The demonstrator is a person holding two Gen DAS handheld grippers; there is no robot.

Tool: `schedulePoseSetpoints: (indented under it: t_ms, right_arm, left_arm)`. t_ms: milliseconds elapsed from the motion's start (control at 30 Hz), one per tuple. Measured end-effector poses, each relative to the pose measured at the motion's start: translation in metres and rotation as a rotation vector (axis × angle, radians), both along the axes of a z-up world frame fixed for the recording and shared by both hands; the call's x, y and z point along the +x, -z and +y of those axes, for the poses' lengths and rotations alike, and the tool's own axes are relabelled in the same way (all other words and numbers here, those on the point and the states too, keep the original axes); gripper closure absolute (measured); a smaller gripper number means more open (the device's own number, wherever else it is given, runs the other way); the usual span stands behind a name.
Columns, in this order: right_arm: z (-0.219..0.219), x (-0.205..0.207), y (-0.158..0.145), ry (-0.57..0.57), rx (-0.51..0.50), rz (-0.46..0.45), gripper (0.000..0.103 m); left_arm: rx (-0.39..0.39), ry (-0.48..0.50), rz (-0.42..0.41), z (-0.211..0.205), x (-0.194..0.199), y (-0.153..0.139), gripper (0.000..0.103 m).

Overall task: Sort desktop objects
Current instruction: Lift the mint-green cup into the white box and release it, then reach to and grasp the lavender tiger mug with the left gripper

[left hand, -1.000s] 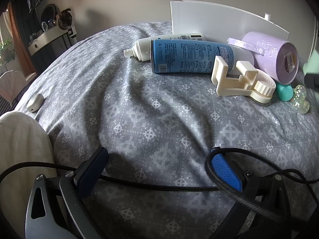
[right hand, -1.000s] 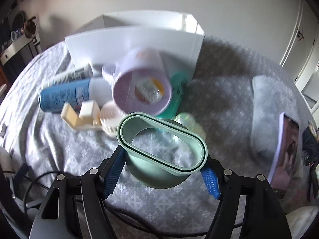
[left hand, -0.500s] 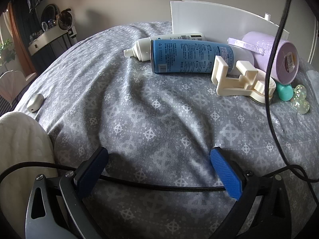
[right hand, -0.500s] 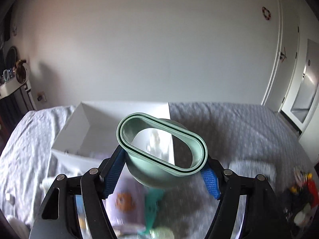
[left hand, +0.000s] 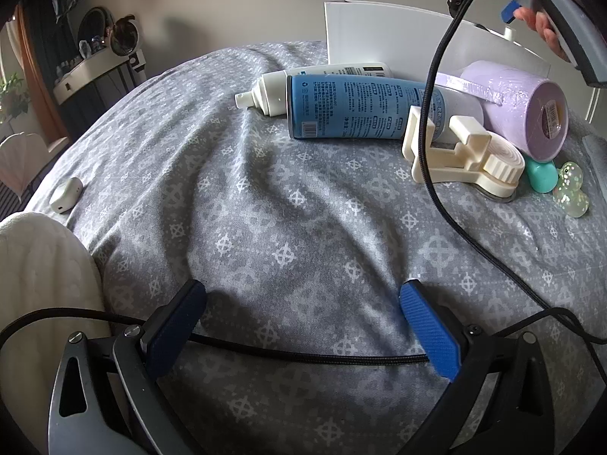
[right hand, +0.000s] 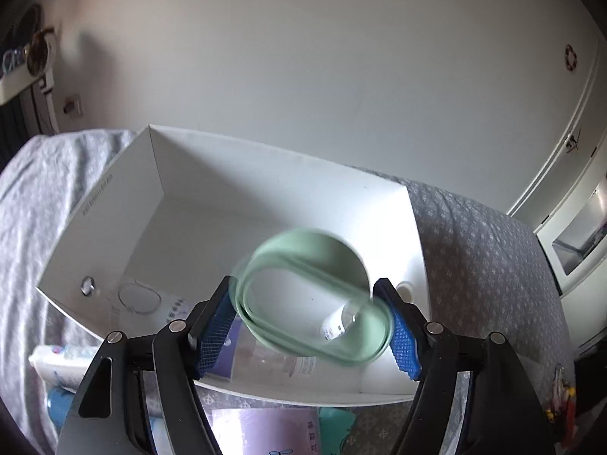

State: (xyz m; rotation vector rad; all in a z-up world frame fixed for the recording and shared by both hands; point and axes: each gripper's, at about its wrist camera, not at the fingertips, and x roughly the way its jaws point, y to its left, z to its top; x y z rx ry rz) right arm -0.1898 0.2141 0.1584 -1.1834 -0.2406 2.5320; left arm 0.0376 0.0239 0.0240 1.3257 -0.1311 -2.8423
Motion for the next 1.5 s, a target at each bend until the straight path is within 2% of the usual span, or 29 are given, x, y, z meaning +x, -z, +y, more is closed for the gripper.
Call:
schedulePoseSetpoints:
  t_ms: [33, 100, 133, 400, 700, 1000, 1067, 1167, 1233, 1267, 1400, 1500]
  right_arm:
    - [-0.001, 0.004, 0.000, 0.002, 0.014, 0.009, 0.023]
    - [0.005, 0.019, 0.001, 0.018, 0.035, 0.029, 0.003]
    - [0.006, 0.024, 0.000, 0.027, 0.043, 0.037, 0.000]
    - [0.017, 0.076, -0.018, 0.091, 0.104, 0.031, 0.000]
    - [0.037, 0.125, -0.026, 0.158, 0.068, 0.040, 0.000]
    - [0.046, 0.151, -0.021, 0.195, 0.047, 0.023, 0.000]
    - [0.047, 0.155, -0.019, 0.203, 0.035, 0.017, 0.000]
    - [0.047, 0.164, -0.015, 0.215, 0.013, 0.009, 0.000]
    - [0.047, 0.177, -0.008, 0.225, -0.017, 0.019, 0.000]
    - [0.048, 0.185, -0.001, 0.227, -0.038, 0.020, 0.000]
    - [0.053, 0.210, 0.042, 0.269, -0.127, -0.050, 0.000]
    - [0.051, 0.225, 0.075, 0.302, -0.200, -0.114, 0.000]
  left_arm:
    - [0.000, 0.000, 0.000, 0.000, 0.000, 0.000, 0.000]
    - [0.000, 0.000, 0.000, 0.000, 0.000, 0.000, 0.000]
    - [0.000, 0.000, 0.000, 0.000, 0.000, 0.000, 0.000]
    - [0.001, 0.001, 0.000, 0.000, 0.000, 0.000, 0.000]
    - [0.001, 0.002, 0.000, 0.000, 0.000, 0.000, 0.000]
    - [0.001, 0.003, -0.001, -0.001, 0.000, 0.000, 0.000]
    - [0.004, 0.010, -0.020, -0.001, -0.002, -0.001, 0.000]
    - [-0.001, 0.049, -0.116, -0.002, -0.009, -0.006, 0.000]
    - [-0.014, 0.072, -0.183, -0.004, -0.015, -0.014, 0.000]
    - [-0.022, 0.054, -0.181, -0.008, -0.016, -0.021, 0.000]
    - [0.054, -0.046, -0.028, -0.037, -0.006, -0.065, 0.000]
    - [0.107, -0.042, -0.006, -0.049, -0.011, -0.080, 0.000]
